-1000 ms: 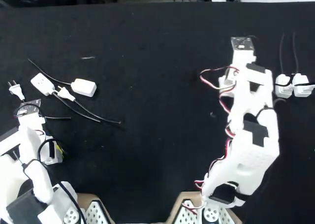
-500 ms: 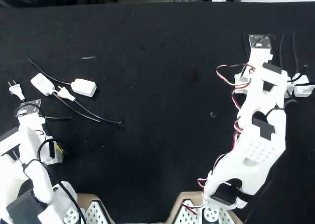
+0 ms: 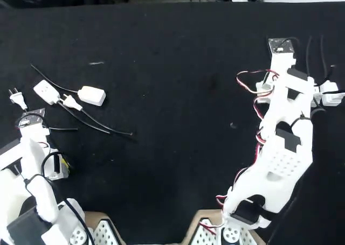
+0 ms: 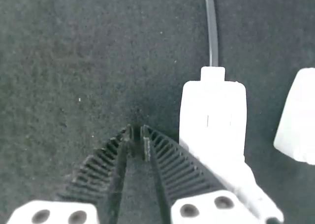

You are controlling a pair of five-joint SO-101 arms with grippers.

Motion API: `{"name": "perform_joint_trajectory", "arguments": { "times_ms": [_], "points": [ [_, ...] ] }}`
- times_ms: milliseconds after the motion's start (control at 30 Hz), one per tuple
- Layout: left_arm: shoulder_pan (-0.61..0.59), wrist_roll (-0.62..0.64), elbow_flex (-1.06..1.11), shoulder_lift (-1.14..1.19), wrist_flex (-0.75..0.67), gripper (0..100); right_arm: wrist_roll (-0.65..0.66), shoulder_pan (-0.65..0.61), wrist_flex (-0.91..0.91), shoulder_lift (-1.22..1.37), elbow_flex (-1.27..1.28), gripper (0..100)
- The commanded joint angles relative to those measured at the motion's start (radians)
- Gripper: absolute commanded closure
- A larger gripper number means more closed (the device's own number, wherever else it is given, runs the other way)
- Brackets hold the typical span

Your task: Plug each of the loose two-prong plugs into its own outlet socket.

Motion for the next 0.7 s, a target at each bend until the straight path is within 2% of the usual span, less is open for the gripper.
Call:
{"name": "perform_joint_trajectory", "arguments": {
  "times_ms": [0, 267, 533, 667],
  "points": [
    [-0.002, 0.008, 0.024, 0.012, -0.032, 87, 0.023, 0.021, -0.015, -0.005, -0.081, 98.8],
    [-0.005, 0.008, 0.024, 0.012, -0.032, 87, 0.057, 0.058, -0.014, -0.002, -0.145, 98.8],
    [-0.005, 0.008, 0.024, 0.012, -0.032, 87, 0.106, 0.048, -0.017, -0.001, -0.090, 98.8],
    [-0.007, 0.008, 0.024, 0.012, -0.031, 87, 0.106, 0.043, -0.083, -0.001, -0.065, 98.8]
  ]
}}
